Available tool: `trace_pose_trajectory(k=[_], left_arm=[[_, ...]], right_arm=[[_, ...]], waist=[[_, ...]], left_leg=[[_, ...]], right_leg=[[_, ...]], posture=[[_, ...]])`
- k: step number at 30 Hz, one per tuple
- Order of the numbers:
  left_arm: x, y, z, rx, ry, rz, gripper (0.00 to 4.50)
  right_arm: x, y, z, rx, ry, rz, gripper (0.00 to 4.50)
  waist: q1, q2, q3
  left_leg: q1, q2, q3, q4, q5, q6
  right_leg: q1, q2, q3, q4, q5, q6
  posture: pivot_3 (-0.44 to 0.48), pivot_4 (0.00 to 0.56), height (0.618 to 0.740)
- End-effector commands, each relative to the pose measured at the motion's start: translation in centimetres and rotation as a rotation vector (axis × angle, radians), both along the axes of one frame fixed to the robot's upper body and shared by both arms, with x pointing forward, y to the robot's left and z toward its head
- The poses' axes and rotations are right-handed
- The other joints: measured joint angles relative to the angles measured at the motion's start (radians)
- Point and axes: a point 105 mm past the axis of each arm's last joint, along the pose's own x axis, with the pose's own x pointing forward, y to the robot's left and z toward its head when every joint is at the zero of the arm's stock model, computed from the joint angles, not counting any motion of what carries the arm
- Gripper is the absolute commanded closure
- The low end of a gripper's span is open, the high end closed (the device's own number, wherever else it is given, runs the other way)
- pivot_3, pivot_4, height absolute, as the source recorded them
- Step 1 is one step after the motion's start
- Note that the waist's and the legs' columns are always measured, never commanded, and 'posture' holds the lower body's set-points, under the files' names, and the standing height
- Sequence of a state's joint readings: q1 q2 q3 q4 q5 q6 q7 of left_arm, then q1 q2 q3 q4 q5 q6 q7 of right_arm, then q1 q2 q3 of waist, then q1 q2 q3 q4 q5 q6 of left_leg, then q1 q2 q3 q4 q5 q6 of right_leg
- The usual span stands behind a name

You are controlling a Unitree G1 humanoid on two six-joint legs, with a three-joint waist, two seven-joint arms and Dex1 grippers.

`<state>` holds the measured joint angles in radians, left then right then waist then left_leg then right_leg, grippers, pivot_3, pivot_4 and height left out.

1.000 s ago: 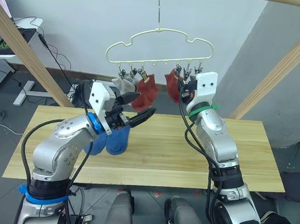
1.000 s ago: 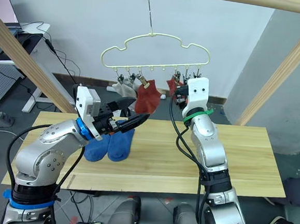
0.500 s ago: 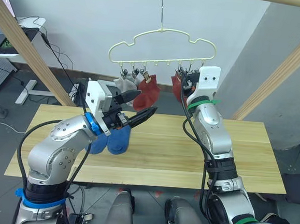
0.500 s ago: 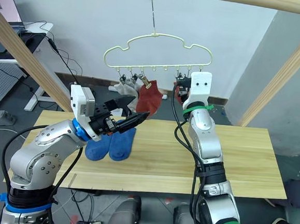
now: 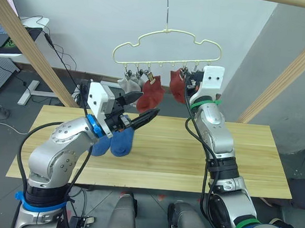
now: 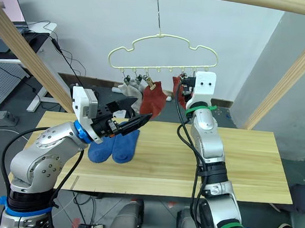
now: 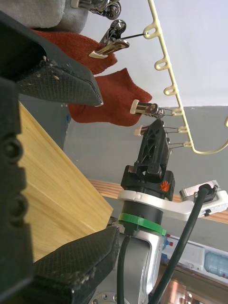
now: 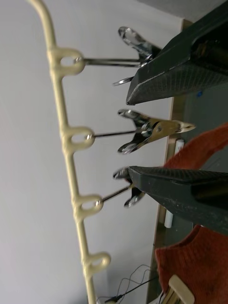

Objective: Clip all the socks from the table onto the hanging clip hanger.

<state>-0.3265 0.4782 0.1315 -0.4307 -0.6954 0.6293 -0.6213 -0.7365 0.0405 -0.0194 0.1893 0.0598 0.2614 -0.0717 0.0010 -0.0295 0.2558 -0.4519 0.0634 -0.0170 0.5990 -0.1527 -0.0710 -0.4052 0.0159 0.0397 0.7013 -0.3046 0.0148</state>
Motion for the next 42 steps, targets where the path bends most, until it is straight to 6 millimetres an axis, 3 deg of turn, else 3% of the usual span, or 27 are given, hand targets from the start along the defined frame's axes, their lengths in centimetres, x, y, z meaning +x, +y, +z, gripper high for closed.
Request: trace_pose_trajectory(k=[1,20,27,29,32,35,42], left_arm=[[-0.4,-0.3,0.7,0.008,-0.044,-0.009,0.00],[-0.3,-0.7,0.7,0.004,-0.040,-0.014,0.00],[-0.4,-0.8,0.6,0.004,-0.039,-0.013,0.00],[-0.4,-0.8,0.5,0.004,-0.037,-0.013,0.00],[-0.3,-0.8,0.3,0.008,-0.033,-0.007,0.00],[0.2,0.1,-0.7,0.037,-0.007,0.046,0.00],[3.0,4.7,-8.0,0.274,0.151,0.301,0.00]], right_arm=[[0.0,-0.4,1.7,0.029,-0.054,-0.021,2.38],[0.6,0.8,2.2,0.113,-0.033,0.011,2.38],[0.6,1.1,2.5,0.095,-0.052,0.021,4.09],[0.6,1.1,2.5,0.094,-0.051,0.023,4.41],[0.6,1.0,2.6,0.071,-0.056,0.035,4.47],[0.5,0.8,2.8,0.024,-0.054,0.085,4.47],[0.4,-0.3,2.6,-0.121,0.037,0.254,4.47]], waist=[[0.000,0.000,0.000],[0.000,0.000,0.000],[-0.001,0.000,0.000],[0.000,0.000,0.000],[0.000,0.000,0.000],[-0.001,0.000,0.000],[-0.002,0.000,0.000]], left_leg=[[0.000,0.000,0.000,0.000,0.000,0.000],[0.000,0.000,0.000,0.007,0.000,0.000],[0.001,0.000,-0.001,0.009,0.000,0.001],[0.001,0.000,-0.001,0.009,0.000,0.001],[0.001,0.000,-0.001,0.009,0.000,0.001],[0.001,0.000,-0.001,0.009,0.000,0.001],[0.002,0.000,0.000,0.009,0.000,0.001]], right_leg=[[0.000,0.000,0.000,0.000,0.000,0.000],[0.000,0.000,0.000,0.008,0.000,0.000],[0.000,0.000,0.000,0.011,0.000,0.000],[0.000,0.000,0.000,0.011,0.000,0.000],[0.000,0.000,0.000,0.011,0.000,0.000],[0.000,0.000,0.000,0.011,0.000,0.000],[-0.001,0.000,0.001,0.011,0.000,0.000]], posture=[[0.112,0.210,0.740],[0.110,0.213,0.740],[0.114,0.216,0.740],[0.114,0.216,0.740],[0.114,0.216,0.740],[0.110,0.219,0.740],[0.087,0.224,0.740]])
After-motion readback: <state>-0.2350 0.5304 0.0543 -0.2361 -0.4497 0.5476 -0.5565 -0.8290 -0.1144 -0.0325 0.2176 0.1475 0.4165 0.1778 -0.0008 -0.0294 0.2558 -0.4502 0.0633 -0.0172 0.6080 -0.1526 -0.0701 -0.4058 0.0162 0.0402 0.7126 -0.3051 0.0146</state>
